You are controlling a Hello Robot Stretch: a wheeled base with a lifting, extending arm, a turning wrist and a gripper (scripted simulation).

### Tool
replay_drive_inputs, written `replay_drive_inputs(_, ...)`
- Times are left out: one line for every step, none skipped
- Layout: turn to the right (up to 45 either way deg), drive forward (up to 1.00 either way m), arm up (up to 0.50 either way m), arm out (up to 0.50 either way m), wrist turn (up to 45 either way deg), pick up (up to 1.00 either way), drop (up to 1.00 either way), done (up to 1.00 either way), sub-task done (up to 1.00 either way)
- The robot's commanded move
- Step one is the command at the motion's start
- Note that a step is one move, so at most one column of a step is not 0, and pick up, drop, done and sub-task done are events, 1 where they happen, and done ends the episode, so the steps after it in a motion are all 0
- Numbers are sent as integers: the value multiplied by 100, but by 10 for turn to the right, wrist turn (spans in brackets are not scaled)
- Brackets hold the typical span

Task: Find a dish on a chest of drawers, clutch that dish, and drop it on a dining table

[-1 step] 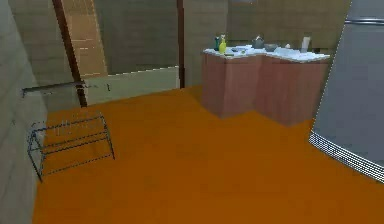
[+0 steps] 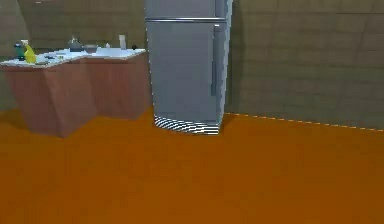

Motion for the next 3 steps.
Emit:
replay_drive_inputs(450,0,0,0,0,0,0,0,0)
replay_drive_inputs(450,0,0,0,0,0,0,0,0)
replay_drive_inputs(120,0,0,0,0,0,0,0,0)
